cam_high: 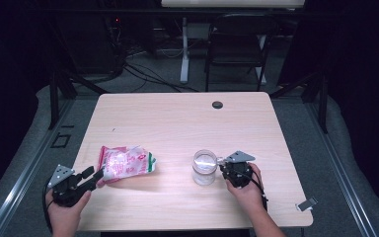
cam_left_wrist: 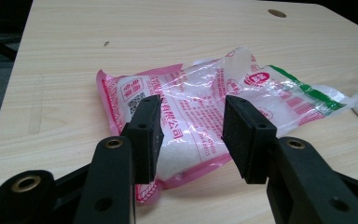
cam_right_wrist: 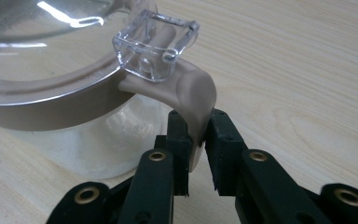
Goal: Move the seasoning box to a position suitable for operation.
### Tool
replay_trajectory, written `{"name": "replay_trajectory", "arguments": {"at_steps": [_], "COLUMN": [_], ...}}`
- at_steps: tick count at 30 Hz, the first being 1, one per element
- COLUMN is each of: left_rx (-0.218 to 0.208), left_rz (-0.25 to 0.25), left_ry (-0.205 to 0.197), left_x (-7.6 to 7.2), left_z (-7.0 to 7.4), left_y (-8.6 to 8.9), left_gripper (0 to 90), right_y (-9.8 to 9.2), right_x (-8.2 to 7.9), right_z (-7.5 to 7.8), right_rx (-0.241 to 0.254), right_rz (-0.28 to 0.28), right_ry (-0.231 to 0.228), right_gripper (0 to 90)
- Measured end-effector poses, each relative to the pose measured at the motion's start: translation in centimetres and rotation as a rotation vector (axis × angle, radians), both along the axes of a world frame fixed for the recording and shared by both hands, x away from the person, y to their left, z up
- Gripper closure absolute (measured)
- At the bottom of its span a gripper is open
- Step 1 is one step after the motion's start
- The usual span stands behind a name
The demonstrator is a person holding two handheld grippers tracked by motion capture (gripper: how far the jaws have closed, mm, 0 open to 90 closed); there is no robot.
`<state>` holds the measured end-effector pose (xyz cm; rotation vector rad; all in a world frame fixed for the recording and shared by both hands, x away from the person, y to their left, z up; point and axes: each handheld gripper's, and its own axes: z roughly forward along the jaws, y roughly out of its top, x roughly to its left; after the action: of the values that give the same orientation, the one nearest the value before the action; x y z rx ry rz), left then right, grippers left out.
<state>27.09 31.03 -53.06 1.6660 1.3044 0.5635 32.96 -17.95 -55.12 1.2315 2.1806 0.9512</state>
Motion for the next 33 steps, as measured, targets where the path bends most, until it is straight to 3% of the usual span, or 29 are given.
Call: {"name": "replay_trajectory", "arguments": {"at_steps": [9,13,17,18,21,22,23,24,28,29,30,32,33], "left_rx": [0.006,0.000,0.019,0.030,0.049,0.098,0.098,0.105,0.145,0.145,0.144,0.135,0.118], "left_rz": [-0.030,-0.057,-0.090,-0.119,-0.150,-0.186,-0.186,-0.225,-0.288,-0.288,-0.314,-0.317,-0.331], "left_ry": [-0.003,-0.016,-0.033,-0.040,-0.045,-0.051,-0.051,-0.053,-0.043,-0.043,-0.025,-0.023,0.000], "left_x": [0.2,0.4,0.6,0.7,0.7,0.9,0.9,1.1,1.6,1.6,2.1,2.3,2.8], "left_z": [0.1,0.4,0.7,0.9,1.2,1.6,1.6,2.0,2.8,2.8,3.1,3.1,3.2], "left_y": [-0.6,-1.5,-2.7,-3.8,-4.8,-6.2,-6.2,-7.6,-10.5,-10.5,-12.2,-12.7,-14.0], "left_gripper": [57.4,57.4,57.4,57.4,59.0,60.2,60.9,62.2,63.6,64.5,64.7,65.1,65.8], "right_y": [0.1,0.2,0.5,0.8,1.3,1.5,1.5,1.9,2.3,2.3,2.3,2.2,2.0], "right_x": [-0.4,-0.9,-1.7,-2.2,-2.7,-2.9,-2.9,-3.3,-3.9,-4.0,-4.1,-4.1,-4.3], "right_z": [0.1,0.2,0.2,0.2,0.3,0.2,0.2,0.2,0.3,0.3,0.4,0.4,0.5], "right_rx": [-0.010,-0.019,-0.018,-0.016,-0.020,-0.014,-0.014,-0.018,0.005,0.003,0.009,0.025,0.037], "right_rz": [0.026,0.053,0.060,0.074,0.090,0.100,0.100,0.116,0.134,0.141,0.146,0.143,0.142], "right_ry": [0.006,0.008,0.019,0.021,0.024,0.022,0.022,0.023,0.035,0.037,0.040,0.045,0.051], "right_gripper": [80.1,80.9,80.4,80.3,80.3,80.4,80.4,80.4,79.0,78.4,76.8,76.0,74.5]}}
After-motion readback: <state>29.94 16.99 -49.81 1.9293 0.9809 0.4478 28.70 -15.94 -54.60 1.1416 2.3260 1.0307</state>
